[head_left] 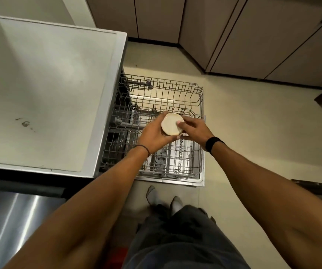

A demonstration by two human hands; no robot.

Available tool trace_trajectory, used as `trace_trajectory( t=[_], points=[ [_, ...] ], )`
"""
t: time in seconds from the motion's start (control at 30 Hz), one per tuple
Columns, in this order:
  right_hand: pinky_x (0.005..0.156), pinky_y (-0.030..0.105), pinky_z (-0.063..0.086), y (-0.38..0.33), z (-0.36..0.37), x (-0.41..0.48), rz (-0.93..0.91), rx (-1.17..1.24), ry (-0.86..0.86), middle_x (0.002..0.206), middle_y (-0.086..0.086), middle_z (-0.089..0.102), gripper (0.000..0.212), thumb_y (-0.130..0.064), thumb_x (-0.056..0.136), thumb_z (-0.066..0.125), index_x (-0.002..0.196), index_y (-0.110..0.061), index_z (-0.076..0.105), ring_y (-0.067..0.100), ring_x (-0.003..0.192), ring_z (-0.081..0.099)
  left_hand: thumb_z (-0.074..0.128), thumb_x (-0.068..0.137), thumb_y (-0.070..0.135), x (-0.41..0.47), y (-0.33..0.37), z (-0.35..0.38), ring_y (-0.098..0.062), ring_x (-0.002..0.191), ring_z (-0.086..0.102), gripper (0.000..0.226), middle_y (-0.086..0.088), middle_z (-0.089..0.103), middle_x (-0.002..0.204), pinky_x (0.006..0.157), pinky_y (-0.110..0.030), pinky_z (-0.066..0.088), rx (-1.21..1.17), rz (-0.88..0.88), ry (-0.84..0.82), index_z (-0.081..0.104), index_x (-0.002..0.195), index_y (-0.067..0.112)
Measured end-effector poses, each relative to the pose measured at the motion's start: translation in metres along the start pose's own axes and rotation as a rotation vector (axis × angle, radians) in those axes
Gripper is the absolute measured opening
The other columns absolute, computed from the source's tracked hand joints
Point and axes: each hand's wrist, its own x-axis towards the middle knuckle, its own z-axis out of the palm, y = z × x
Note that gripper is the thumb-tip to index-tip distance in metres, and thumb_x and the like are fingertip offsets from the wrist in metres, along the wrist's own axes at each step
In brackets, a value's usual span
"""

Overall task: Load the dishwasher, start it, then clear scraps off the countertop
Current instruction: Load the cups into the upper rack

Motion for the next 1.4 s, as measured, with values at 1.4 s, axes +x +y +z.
trace_trajectory(
  t=[1.4],
  points=[
    [0.097, 0.049, 0.052, 0.17, 0.042, 0.133, 0.166, -0.385, -0.215, 0.128, 0.008, 0.064, 0.039, -0.029, 0.104, 0.049, 0.141, -0.016, 0.054, 0.027, 0.114, 0.061, 0.052, 0.104, 0.021, 0.049, -0.17, 0.133, -0.022, 0.108, 0.064, 0.036, -0.005, 0.069, 0.119, 0.092, -0.035, 0.055, -0.149, -0.498, 0.168, 0.059, 0.139, 0.017]
  ],
)
